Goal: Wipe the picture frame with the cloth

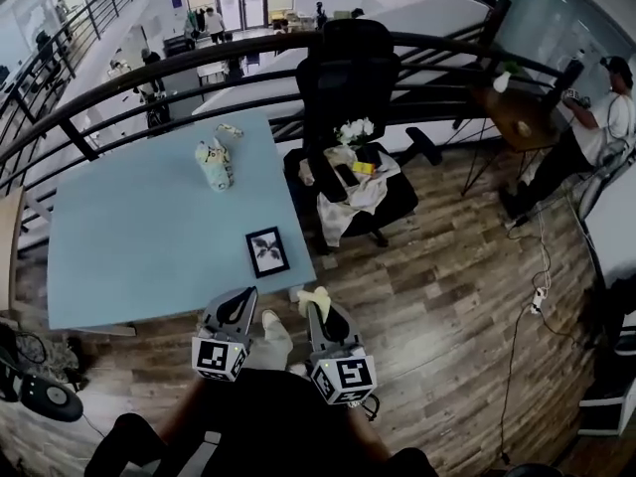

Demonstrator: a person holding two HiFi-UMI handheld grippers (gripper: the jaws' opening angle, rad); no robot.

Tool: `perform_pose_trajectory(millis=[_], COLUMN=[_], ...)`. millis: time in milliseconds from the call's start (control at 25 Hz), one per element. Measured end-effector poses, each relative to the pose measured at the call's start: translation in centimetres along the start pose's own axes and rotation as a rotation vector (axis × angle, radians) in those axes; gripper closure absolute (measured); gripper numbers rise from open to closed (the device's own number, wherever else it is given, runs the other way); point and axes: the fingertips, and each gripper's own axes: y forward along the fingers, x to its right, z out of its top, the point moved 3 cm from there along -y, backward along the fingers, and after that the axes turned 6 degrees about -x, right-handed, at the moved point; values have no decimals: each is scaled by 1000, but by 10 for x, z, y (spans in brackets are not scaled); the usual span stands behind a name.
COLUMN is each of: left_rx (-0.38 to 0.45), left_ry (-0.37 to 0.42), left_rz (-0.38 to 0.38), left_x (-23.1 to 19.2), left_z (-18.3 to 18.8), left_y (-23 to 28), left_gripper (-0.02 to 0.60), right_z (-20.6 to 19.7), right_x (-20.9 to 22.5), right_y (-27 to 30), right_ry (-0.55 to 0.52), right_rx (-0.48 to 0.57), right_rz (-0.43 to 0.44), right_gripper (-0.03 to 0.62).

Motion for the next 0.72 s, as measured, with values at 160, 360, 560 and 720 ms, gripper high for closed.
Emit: perform_pose_trajectory(millis=[160, 360, 560, 720], left_rx=[-4, -25, -24, -19], left_ry=[-18, -29, -41, -37], left_rz=[23, 39, 51, 58], left_x=[-15, -29, -49, -67], left_z=[1, -3, 2, 13], left_y=[18, 40, 65, 82], left_gripper=[584, 584, 584, 584], right_z=[7, 17, 28, 41], right_x=[4, 12, 17, 17], right_y=[23, 53, 86, 116], right_ry=[-6, -12, -15, -30], right_rx=[-24, -43, -58, -66], right_rz=[22, 45, 66, 80], right_gripper=[536, 536, 536, 536])
